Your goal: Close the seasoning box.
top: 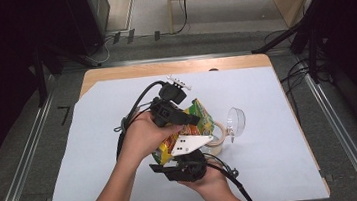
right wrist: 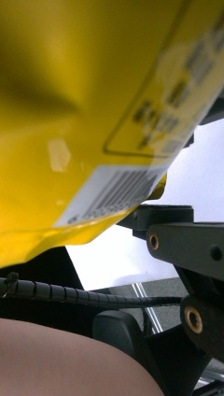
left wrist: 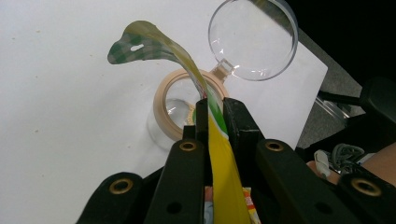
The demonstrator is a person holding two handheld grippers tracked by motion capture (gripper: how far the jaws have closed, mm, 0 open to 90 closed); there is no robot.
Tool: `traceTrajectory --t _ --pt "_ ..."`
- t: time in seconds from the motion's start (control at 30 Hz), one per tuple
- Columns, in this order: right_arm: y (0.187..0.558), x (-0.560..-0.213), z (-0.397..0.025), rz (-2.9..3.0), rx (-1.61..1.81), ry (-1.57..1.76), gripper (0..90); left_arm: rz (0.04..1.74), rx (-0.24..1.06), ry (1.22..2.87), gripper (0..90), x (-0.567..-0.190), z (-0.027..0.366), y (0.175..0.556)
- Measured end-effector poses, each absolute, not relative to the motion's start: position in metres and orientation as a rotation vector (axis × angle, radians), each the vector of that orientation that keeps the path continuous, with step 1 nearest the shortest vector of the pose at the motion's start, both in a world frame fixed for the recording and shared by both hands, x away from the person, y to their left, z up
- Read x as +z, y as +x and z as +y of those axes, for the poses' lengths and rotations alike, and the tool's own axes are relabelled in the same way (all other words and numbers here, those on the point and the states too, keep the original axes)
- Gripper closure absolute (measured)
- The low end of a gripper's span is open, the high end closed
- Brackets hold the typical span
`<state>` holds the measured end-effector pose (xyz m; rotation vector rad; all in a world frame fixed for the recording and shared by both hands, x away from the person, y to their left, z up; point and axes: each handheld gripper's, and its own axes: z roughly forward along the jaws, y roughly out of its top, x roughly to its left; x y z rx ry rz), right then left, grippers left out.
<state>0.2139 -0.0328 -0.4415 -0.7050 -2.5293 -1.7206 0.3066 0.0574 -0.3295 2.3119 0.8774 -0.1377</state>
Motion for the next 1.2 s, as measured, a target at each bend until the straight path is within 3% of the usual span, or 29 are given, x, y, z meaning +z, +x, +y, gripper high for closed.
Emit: traceTrajectory --t 0.33,1.2 --pt "0.219 -0.437 -0.033 -2.522 -1.695 -0.7 69.2 0.914 -0.23 2.271 81.9 -0.333 0.066 0.322" --pt "0.218 -0.436 -0.03 -2.546 -1.688 -0.683 69.0 0.957 -0.254 2.233 78.9 -0.336 0.073 0.327"
